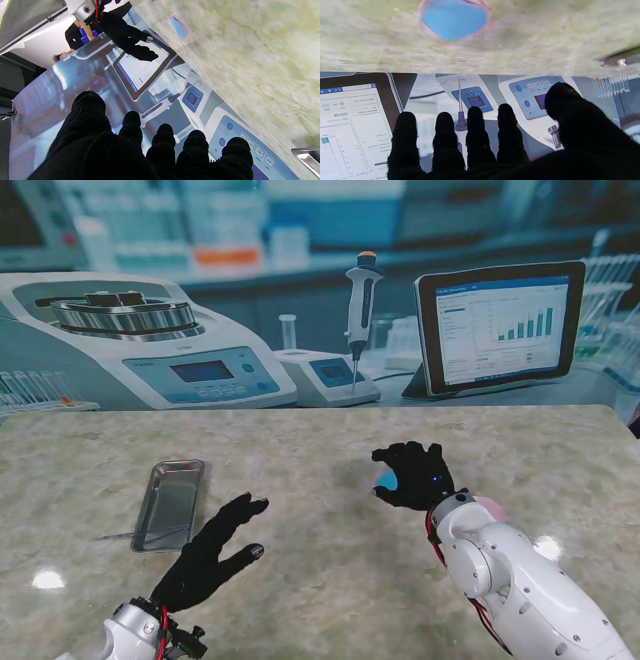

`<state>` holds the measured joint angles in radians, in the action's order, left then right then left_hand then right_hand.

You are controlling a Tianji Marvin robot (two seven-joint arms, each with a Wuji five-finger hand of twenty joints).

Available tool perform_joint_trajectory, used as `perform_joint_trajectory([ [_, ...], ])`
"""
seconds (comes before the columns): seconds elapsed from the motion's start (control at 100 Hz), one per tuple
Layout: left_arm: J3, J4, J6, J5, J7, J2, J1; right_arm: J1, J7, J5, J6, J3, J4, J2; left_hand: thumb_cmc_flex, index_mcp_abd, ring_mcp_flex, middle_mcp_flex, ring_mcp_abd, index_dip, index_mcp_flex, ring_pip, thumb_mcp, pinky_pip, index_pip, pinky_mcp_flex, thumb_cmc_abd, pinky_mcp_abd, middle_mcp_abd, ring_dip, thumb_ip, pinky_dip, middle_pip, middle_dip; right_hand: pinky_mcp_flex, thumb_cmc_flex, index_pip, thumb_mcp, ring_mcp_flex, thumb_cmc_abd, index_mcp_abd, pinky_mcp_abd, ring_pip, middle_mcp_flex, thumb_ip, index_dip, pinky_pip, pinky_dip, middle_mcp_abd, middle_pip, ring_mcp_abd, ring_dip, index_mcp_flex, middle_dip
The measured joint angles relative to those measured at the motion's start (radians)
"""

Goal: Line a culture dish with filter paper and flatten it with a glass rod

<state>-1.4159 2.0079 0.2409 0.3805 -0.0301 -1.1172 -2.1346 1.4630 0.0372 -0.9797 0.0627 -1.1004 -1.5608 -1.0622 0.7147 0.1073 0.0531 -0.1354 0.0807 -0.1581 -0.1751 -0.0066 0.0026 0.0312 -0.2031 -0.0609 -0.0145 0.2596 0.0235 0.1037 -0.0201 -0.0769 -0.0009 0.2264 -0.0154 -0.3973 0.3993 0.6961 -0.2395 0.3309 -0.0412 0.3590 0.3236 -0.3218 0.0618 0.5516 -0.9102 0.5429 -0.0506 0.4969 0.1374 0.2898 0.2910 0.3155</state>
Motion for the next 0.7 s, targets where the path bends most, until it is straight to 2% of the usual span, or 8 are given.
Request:
perform_joint_trajectory([
  [0.13, 0.003, -0.002, 0.0, -0.008, 0.0, 0.0, 0.002, 0.049, 0.0, 0.019, 0.001, -0.021, -0.07, -0.006, 0.0, 0.0, 0.0, 0.0, 0.0, 0.0, 0.0, 0.0, 0.0, 0.0, 0.0, 0.0, 0.0, 0.0, 0.0, 0.0, 0.0, 0.0, 0.0, 0.0, -0.016, -0.009, 0.001, -0.027, 0.02, -0.044, 0.0, 0.0, -0.031, 0.014, -0.012, -0.005, 0.034, -0.023, 0.0, -0.028, 0.0, -0.014, -0.032, -0.021],
  [0.16, 0.003, -0.002, 0.0, -0.01, 0.0, 0.0, 0.002, 0.061, 0.0, 0.034, 0.004, -0.024, -0.086, -0.008, 0.0, 0.0, 0.0, 0.0, 0.0, 0.0, 0.0, 0.0, 0.0, 0.0, 0.0, 0.0, 0.0, 0.0, 0.0, 0.0, 0.0, 0.0, 0.0, 0.0, -0.022, -0.012, 0.001, -0.027, 0.023, -0.044, 0.0, 0.0, -0.029, 0.026, -0.012, -0.005, 0.037, -0.025, 0.0, -0.05, 0.0, -0.019, -0.041, -0.028],
  [0.29, 0.004, -0.003, 0.0, -0.011, 0.0, -0.001, 0.002, 0.107, 0.025, 0.098, 0.014, -0.029, -0.138, -0.017, 0.0, 0.0, 0.0, 0.0, 0.0, 0.0, 0.0, 0.0, 0.0, 0.0, 0.0, 0.0, 0.0, 0.0, 0.0, 0.0, 0.0, 0.0, 0.0, 0.0, -0.032, -0.018, -0.009, -0.028, 0.03, -0.045, 0.0, 0.0, -0.033, 0.026, -0.013, -0.004, 0.052, -0.036, 0.0, -0.047, 0.001, -0.024, -0.051, -0.03],
  [0.52, 0.007, -0.006, 0.006, -0.018, -0.011, -0.002, 0.005, 0.178, 0.074, 0.196, 0.021, -0.028, -0.204, -0.035, 0.0, 0.0, 0.0, 0.0, 0.0, 0.0, 0.0, 0.0, 0.0, 0.0, 0.0, 0.0, 0.0, 0.0, 0.0, 0.0, 0.0, 0.0, 0.0, 0.0, -0.052, -0.019, -0.022, -0.058, 0.051, -0.07, 0.0, 0.0, -0.075, 0.065, -0.02, -0.013, 0.094, -0.063, 0.0, -0.075, 0.002, -0.05, -0.062, -0.05],
  [0.7, 0.007, -0.008, 0.015, -0.021, -0.019, -0.004, 0.003, 0.229, 0.093, 0.256, 0.004, -0.026, -0.239, -0.047, 0.0, 0.0, 0.0, 0.0, 0.0, 0.0, 0.0, 0.0, 0.0, 0.0, 0.0, 0.0, 0.0, 0.0, 0.0, 0.0, 0.0, 0.0, 0.0, 0.0, -0.068, -0.02, -0.045, -0.093, 0.081, -0.094, 0.0, 0.0, -0.078, 0.077, -0.029, -0.032, 0.112, -0.089, 0.001, -0.098, 0.002, -0.052, -0.126, -0.062],
])
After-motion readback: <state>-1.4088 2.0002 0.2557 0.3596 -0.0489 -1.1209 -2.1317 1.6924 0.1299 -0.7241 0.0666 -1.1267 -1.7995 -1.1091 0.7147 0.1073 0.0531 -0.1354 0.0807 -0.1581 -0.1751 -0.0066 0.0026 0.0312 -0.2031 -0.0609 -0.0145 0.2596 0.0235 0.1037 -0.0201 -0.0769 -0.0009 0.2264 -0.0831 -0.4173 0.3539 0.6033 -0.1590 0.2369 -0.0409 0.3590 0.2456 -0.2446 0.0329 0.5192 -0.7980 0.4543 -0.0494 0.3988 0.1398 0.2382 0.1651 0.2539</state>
